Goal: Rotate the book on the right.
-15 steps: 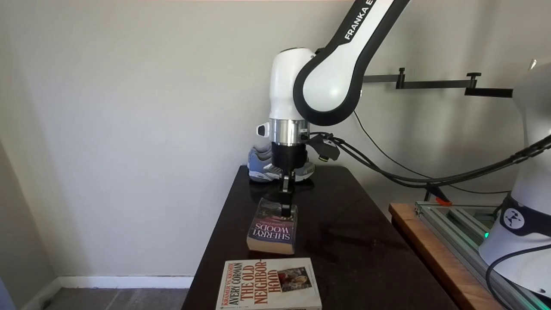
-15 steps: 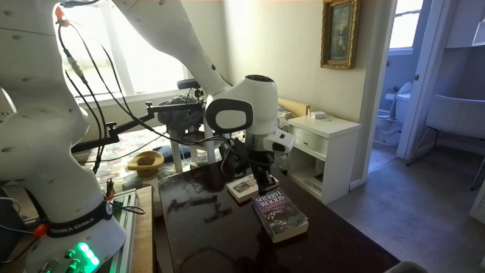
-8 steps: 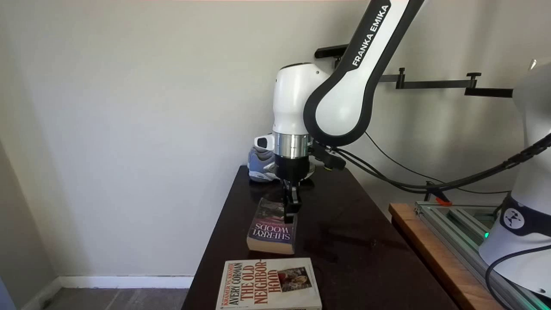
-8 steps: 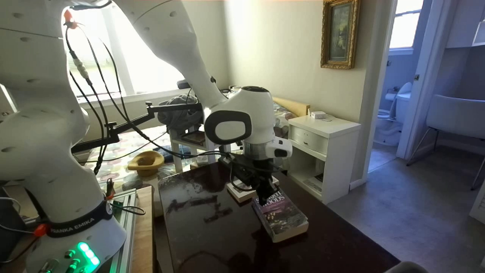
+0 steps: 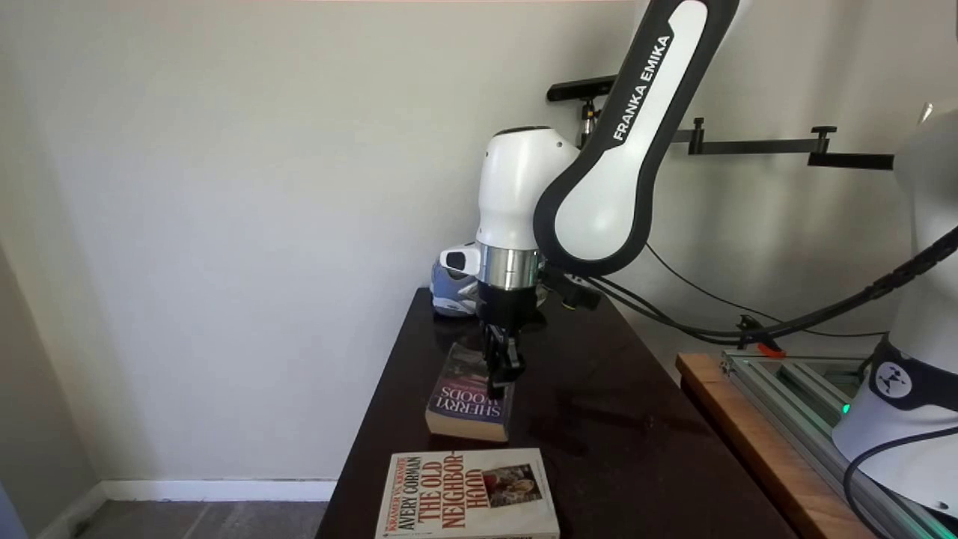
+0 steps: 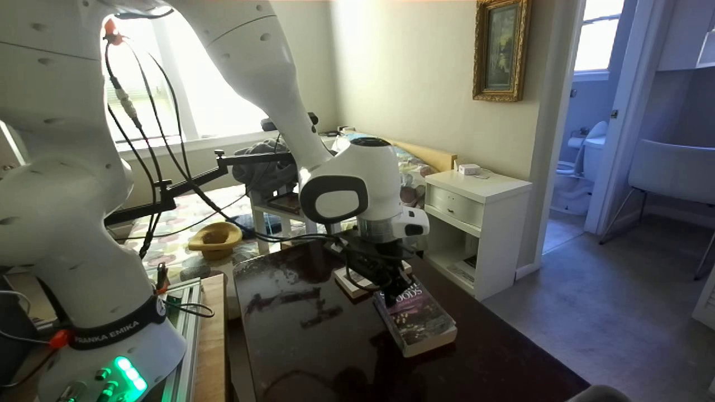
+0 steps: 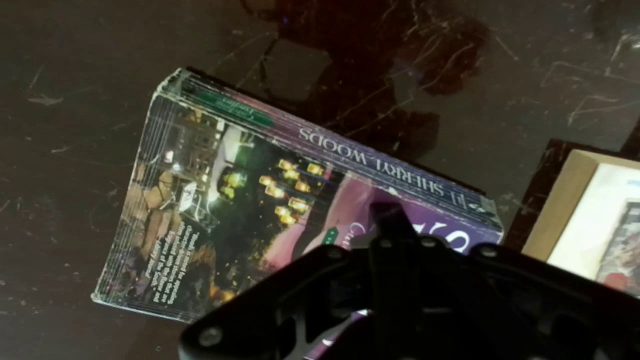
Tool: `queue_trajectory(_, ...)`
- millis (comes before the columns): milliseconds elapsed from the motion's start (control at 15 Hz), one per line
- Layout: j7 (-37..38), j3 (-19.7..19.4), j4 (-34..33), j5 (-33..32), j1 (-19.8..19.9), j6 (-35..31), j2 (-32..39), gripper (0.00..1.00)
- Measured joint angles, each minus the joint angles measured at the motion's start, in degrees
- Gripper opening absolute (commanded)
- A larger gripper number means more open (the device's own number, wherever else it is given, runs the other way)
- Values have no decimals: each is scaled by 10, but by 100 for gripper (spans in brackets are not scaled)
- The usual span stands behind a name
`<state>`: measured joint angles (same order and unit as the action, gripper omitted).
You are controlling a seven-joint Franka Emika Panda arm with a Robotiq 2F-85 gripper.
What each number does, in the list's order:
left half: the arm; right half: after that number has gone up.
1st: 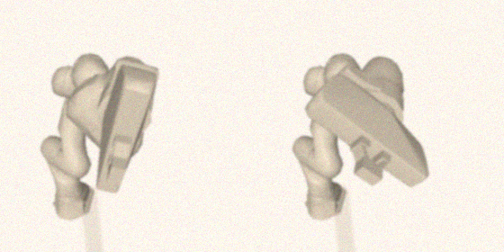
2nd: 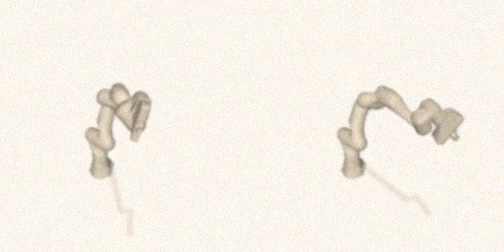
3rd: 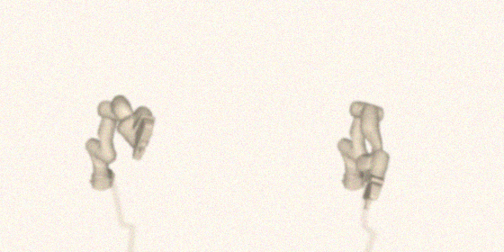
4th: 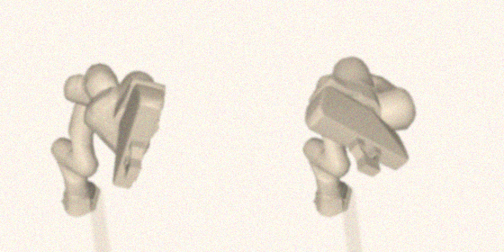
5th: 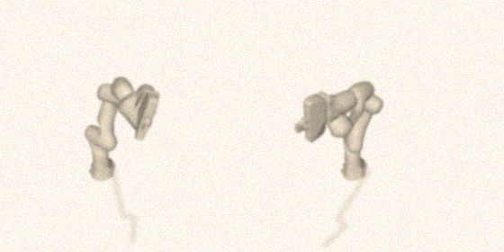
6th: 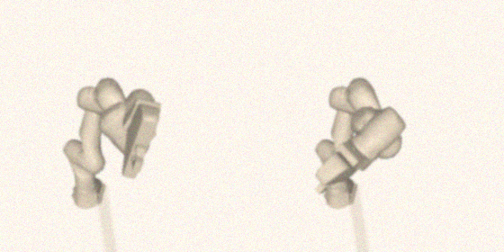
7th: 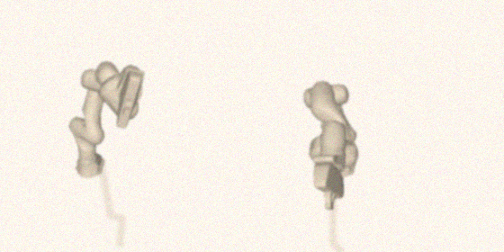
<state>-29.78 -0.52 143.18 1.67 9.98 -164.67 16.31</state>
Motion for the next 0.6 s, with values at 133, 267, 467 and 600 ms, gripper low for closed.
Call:
queue_trajectory(133, 1, 7, 0, 1, 9, -13, 2, 0)
queue_trajectory(267, 11, 16, 0, 5, 20, -15, 3, 0)
queue_trajectory(467, 64, 18, -4, 8, 25, -4, 3, 0)
queue_trajectory(600, 116, 14, -11, 9, 23, 17, 3, 0)
